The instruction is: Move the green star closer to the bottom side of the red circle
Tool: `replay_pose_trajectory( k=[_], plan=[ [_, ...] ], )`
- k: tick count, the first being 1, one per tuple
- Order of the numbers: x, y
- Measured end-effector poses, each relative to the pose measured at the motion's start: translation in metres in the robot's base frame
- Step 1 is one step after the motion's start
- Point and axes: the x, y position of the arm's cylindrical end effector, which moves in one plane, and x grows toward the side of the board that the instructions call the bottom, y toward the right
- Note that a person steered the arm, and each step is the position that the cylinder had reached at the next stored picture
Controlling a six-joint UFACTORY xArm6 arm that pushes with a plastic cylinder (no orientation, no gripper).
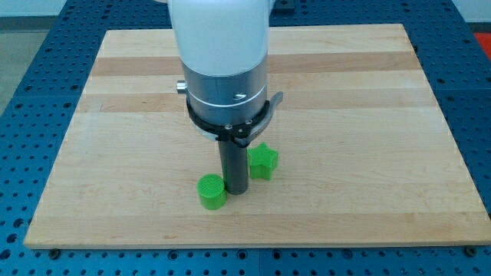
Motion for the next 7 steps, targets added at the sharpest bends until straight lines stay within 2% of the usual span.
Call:
replay_pose_trajectory(
  k=[2,7],
  plan=[
    [-0.003,0.042],
    [-0.064,0.024]
  ],
)
